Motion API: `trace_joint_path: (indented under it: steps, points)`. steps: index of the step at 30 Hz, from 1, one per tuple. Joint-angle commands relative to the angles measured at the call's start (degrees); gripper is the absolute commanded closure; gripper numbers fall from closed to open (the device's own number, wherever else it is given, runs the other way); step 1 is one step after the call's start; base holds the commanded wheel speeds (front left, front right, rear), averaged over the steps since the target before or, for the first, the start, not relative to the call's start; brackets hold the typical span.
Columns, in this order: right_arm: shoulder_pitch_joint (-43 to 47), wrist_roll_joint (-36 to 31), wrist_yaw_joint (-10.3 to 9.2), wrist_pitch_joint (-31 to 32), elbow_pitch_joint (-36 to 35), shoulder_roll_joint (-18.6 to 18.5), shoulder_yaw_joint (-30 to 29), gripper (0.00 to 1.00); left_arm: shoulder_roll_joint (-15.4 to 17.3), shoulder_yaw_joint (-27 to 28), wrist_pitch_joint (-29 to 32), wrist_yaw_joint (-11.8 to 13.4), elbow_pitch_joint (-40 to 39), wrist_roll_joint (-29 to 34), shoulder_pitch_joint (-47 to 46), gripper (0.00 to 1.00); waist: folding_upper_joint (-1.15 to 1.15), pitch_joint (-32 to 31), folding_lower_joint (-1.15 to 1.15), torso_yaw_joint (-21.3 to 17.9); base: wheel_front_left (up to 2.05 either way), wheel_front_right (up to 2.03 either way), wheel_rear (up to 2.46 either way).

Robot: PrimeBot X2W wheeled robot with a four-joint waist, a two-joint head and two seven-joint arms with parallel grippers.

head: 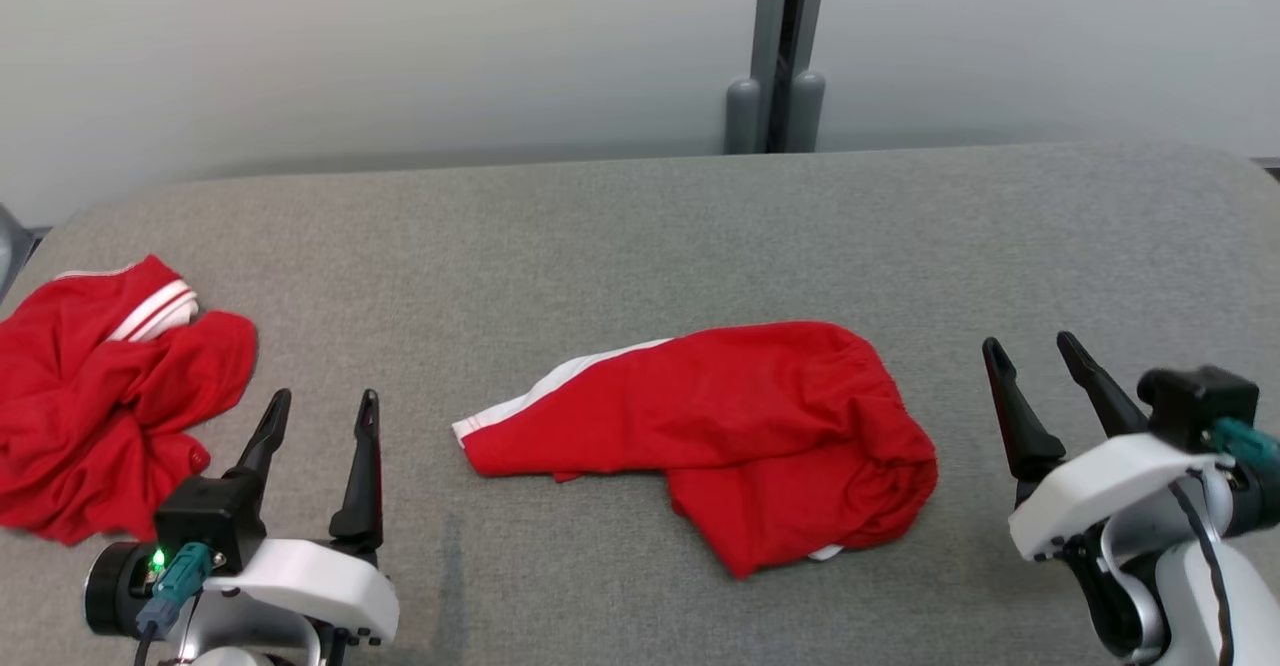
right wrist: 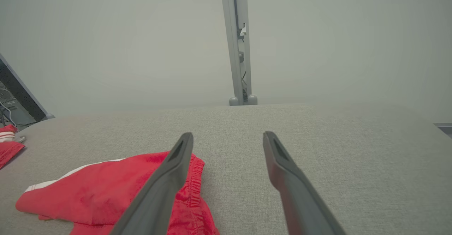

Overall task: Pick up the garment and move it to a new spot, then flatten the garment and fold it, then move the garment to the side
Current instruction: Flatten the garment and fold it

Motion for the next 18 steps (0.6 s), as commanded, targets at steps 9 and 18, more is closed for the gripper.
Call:
trace_joint_path:
  steps: [9,18]
  points:
    - [-12.06,10.9,0.03,5.94,12.73,-8.2,9.93,0.0,-2.23,-1.77,-2.97,-2.24,3.22,0.28,-6.17,0.0,0.0,8.3,0.0,5.65,0.0,0.0,0.0]
    - [-18.85,18.94,0.03,9.2,20.12,-11.67,19.65,0.0,-3.86,-3.02,-5.35,-4.13,7.45,0.19,-10.33,0.0,0.0,11.76,0.0,7.23,0.0,0.0,0.0]
